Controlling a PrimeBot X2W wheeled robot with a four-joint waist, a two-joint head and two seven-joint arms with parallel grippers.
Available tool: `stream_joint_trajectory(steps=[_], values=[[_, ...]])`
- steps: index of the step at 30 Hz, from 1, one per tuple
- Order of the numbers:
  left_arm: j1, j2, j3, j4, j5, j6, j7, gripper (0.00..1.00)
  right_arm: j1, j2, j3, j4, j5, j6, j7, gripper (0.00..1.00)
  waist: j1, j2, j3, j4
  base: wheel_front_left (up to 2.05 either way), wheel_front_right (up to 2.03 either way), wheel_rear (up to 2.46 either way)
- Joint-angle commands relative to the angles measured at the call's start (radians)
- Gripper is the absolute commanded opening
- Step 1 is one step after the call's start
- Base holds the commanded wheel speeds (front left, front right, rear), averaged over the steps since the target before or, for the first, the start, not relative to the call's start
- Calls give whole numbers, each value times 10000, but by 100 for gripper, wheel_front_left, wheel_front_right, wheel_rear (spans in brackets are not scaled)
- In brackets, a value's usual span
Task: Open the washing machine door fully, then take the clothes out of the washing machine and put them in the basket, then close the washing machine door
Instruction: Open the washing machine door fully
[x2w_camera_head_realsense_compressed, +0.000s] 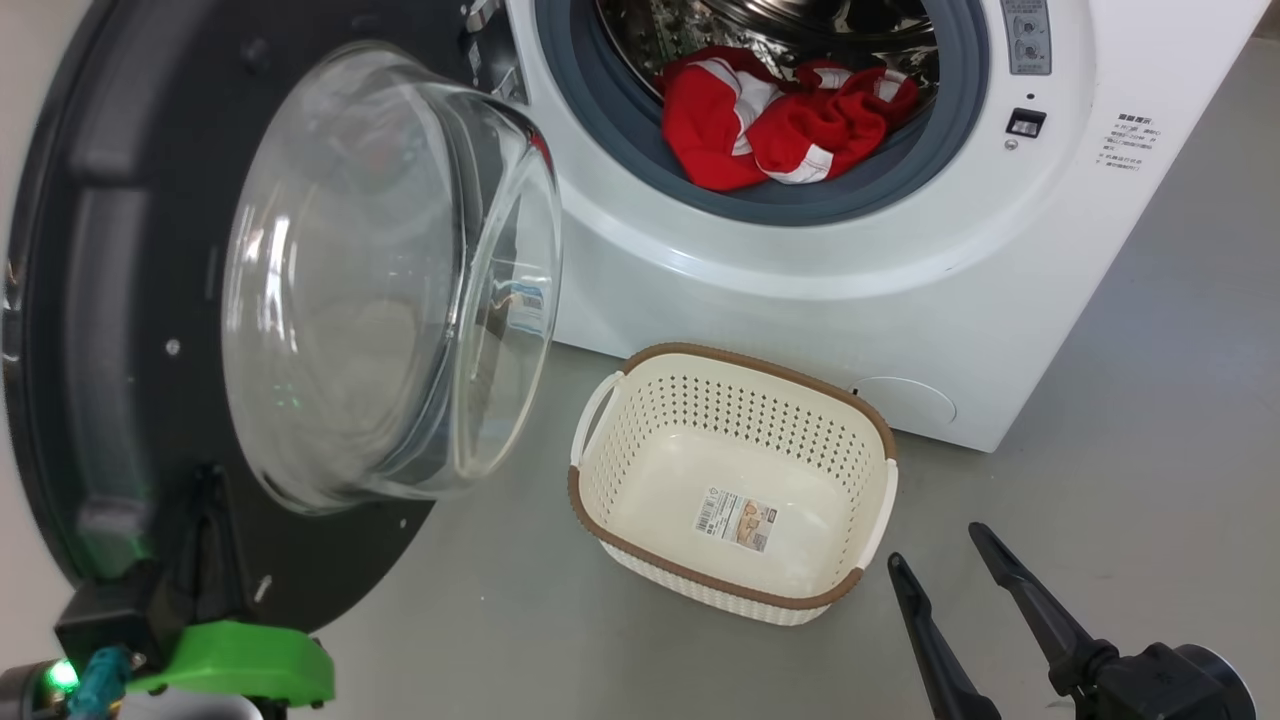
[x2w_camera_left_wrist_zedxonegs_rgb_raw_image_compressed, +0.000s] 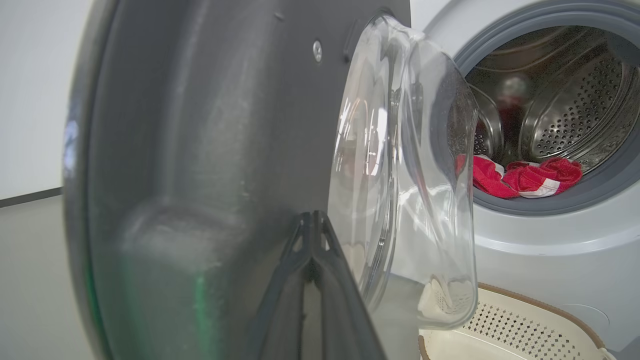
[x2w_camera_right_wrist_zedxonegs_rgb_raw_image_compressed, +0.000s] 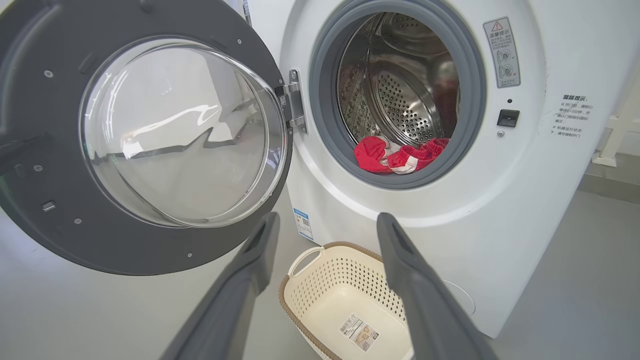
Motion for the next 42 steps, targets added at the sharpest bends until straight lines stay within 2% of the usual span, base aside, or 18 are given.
stream_joint_trajectory(steps=[1,17,42], values=[[-568,342,678,62,-77,36,-119,0,-256,-74,304,-351,-55,16,29,100,0,-1,-12,-20,0,0,0],[-1249,561,1628,1335,-700,-246,-504,0,-301,-131,344,-486,-145,16,276,100,0,-1,47,13,0,0,0],[-2211,500,2478,3332,-1259,-808,-1016,0,-467,-343,392,-615,-129,16,512,100,0,-1,268,-132,0,0,0]])
